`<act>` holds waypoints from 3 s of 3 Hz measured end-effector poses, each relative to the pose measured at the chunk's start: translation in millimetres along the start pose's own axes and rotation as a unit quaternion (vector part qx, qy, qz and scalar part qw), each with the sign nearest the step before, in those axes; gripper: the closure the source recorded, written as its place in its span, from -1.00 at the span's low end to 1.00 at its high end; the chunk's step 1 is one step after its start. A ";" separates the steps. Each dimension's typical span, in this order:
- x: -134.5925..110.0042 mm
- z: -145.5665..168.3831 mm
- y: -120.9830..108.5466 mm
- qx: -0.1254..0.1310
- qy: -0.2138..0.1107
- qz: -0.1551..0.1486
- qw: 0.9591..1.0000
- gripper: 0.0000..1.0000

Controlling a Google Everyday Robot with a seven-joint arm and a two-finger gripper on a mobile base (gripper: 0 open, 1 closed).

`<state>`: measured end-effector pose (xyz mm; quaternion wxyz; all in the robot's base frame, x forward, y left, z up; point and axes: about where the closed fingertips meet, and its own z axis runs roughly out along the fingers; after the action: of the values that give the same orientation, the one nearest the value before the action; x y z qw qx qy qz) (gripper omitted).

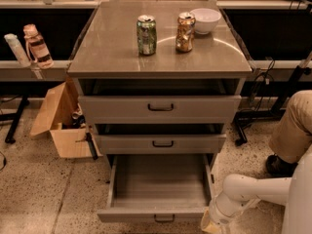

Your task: Close bottom drawer

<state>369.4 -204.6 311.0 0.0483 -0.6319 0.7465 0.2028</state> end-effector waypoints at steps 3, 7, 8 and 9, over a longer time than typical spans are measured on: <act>29.4 67.6 -10.9 0.018 -0.002 0.001 1.000 1.00; 14.2 83.0 -83.9 0.054 -0.008 -0.015 0.998 1.00; 10.9 80.6 -113.0 0.052 0.010 -0.014 0.999 1.00; 10.9 81.0 -112.9 0.052 0.010 -0.014 0.999 1.00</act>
Offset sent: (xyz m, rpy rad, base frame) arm -0.0158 -0.0051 -0.0807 -0.0152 -0.0266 -0.0258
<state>461.1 -198.6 206.2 0.0763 -0.6406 0.7478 0.1569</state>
